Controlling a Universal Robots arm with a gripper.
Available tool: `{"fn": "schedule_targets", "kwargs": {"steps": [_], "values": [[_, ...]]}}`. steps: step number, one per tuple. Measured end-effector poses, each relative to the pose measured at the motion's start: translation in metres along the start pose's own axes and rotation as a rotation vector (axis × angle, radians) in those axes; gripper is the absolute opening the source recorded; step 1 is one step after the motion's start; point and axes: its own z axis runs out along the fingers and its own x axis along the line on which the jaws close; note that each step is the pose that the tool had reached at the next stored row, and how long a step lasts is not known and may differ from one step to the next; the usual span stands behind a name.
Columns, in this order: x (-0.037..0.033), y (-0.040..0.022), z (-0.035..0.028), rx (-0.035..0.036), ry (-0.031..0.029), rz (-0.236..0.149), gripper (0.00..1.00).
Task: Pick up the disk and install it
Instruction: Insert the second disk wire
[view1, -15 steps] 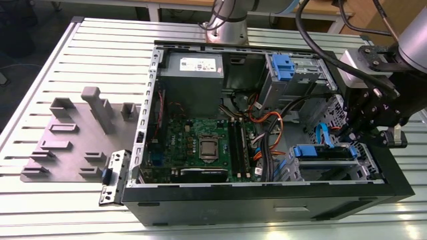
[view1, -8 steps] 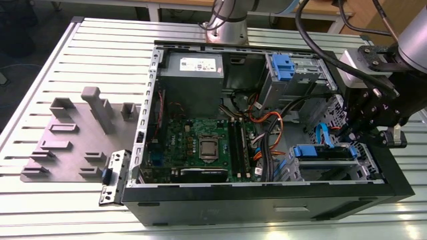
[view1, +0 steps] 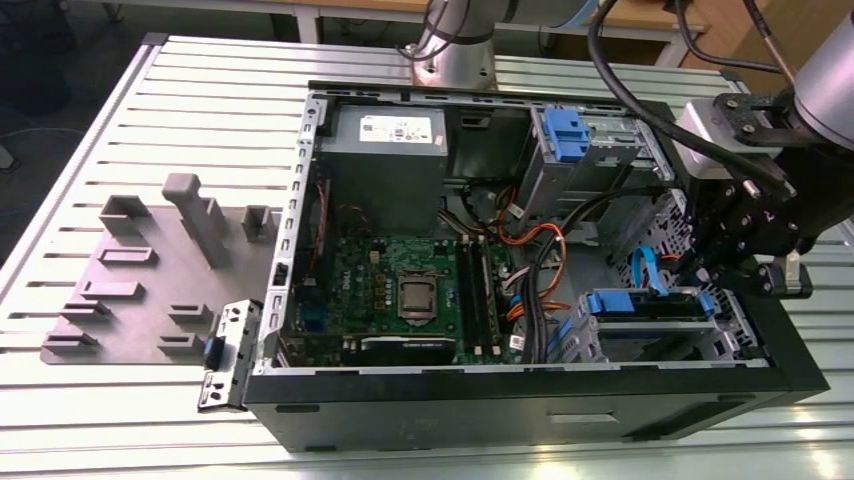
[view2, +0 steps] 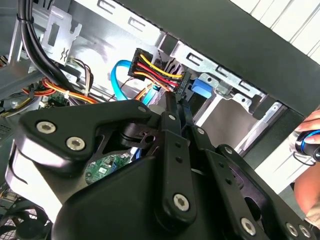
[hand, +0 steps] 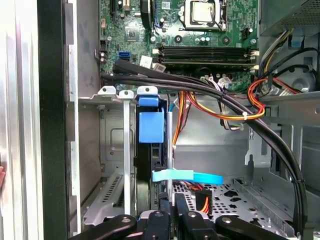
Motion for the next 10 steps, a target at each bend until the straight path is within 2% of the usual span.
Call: {"fn": "schedule_targets", "kwargs": {"steps": [4, 10], "values": [[0.0001, 0.0055, -0.0001, 0.004, -0.0031, 0.0, 0.16], [0.0027, 0.0077, -0.0005, 0.0086, -0.0031, 0.0, 0.16]]}}
